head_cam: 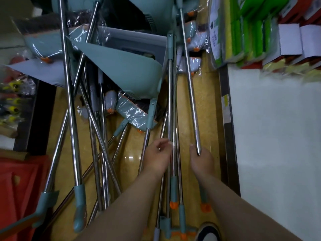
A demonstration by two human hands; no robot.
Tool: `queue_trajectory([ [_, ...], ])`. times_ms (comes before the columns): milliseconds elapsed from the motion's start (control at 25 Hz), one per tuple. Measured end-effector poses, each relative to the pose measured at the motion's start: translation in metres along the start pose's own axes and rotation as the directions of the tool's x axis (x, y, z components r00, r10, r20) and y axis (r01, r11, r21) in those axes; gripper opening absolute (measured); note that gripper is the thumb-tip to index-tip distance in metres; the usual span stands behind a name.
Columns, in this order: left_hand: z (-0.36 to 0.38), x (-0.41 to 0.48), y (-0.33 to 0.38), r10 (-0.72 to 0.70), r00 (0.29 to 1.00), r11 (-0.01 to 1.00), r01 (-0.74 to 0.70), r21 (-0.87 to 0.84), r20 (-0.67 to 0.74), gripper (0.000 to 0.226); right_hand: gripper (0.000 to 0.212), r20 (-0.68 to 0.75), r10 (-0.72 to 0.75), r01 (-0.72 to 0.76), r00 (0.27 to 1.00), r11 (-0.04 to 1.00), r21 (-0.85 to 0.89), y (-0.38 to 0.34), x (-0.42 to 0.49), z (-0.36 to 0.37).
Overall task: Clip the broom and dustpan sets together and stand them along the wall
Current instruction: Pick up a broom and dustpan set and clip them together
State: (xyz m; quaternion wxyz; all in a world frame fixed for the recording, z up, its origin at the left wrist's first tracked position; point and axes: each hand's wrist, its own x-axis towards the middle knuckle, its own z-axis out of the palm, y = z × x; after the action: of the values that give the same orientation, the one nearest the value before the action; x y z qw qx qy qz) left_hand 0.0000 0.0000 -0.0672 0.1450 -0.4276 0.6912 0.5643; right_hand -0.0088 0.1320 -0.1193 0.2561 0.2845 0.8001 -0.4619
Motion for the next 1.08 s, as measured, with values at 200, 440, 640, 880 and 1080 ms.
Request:
queue_trajectory([
  [200, 0.018, 0.033, -0.022, -0.176, 0.983, 0.983, 0.173, -0.062, -0.052, 0.025, 0.033, 0.005, 0.042, -0.042, 0.999, 0.993, 0.108, 0.001, -0.01, 0.013],
  [440, 0.035, 0.057, -0.077, -0.287, 0.954, 0.958, 0.284, 0.048, 0.087, 0.05, 0.032, -0.013, -0.014, 0.015, 1.0, 0.998, 0.062, 0.006, 0.004, 0.013],
  [640, 0.045, 0.049, -0.084, -0.228, 0.973, 0.973, 0.229, -0.013, 0.022, 0.029, 0.035, -0.004, -0.027, 0.028, 1.0, 0.998, 0.061, 0.006, -0.002, 0.011],
  [880, 0.028, 0.005, -0.023, 0.078, 0.997, 0.992, -0.079, 0.102, 0.012, 0.033, 0.036, 0.018, -0.028, 0.027, 0.999, 0.996, 0.084, -0.016, -0.046, -0.011],
  [1080, 0.008, -0.05, 0.051, -0.026, 0.986, 0.981, 0.057, -0.188, 0.167, 0.016, 0.028, 0.02, 0.015, -0.015, 1.0, 1.0, 0.011, -0.061, -0.1, -0.053],
])
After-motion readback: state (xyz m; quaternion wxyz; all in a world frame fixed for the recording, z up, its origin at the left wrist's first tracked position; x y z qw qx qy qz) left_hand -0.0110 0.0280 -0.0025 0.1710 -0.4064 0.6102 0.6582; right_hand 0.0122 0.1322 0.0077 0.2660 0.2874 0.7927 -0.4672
